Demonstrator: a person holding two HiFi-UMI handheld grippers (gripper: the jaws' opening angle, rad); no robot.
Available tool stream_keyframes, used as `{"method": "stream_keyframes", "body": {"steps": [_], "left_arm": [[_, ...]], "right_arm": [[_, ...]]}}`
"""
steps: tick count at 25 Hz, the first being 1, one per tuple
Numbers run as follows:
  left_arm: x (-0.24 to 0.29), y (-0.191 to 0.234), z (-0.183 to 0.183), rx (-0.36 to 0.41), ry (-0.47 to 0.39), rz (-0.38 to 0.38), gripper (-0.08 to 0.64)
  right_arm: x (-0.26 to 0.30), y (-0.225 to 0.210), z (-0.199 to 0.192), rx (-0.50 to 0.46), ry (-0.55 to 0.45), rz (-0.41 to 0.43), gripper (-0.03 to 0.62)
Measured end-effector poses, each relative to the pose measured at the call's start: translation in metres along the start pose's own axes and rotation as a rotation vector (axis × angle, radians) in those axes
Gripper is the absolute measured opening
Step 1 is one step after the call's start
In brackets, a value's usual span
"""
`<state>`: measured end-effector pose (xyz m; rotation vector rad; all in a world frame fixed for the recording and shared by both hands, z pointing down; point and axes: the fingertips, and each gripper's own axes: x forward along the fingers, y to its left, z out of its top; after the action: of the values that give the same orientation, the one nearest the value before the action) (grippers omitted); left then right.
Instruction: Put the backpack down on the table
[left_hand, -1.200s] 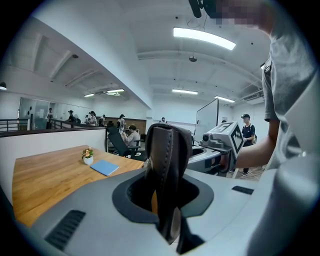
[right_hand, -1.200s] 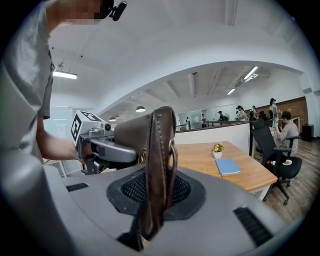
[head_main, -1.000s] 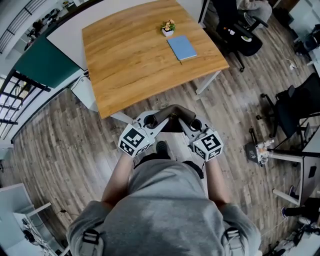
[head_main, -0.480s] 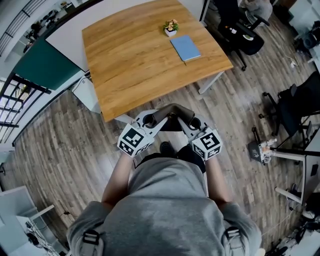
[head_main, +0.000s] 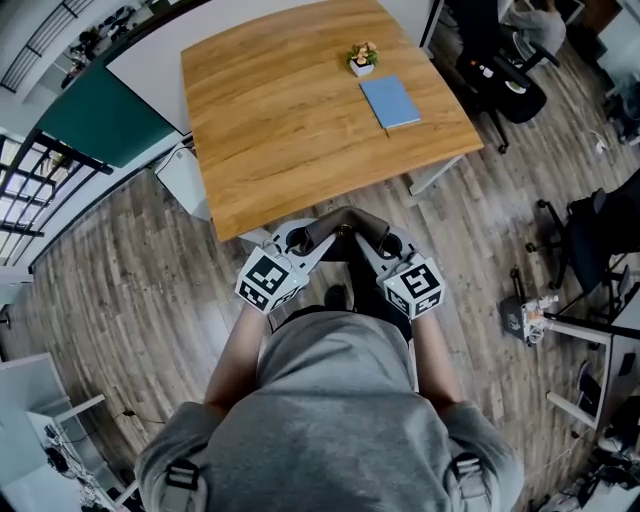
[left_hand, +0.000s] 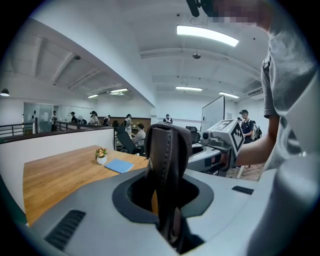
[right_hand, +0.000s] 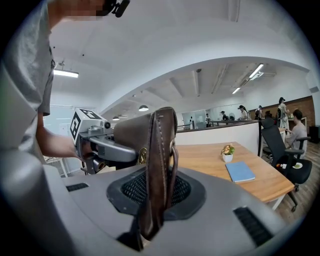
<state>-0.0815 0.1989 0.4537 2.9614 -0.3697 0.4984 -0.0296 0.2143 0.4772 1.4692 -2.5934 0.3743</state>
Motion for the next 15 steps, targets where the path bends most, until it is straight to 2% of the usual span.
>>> {"method": "stream_keyframes", "body": {"steps": [15], "left_arm": [[0.036, 0.06, 0.008, -0.012, 0.034, 0.099, 0.078]], "right_arm": [[0.05, -0.056, 0.015, -0.03, 0.021, 0.102, 0.064]]}}
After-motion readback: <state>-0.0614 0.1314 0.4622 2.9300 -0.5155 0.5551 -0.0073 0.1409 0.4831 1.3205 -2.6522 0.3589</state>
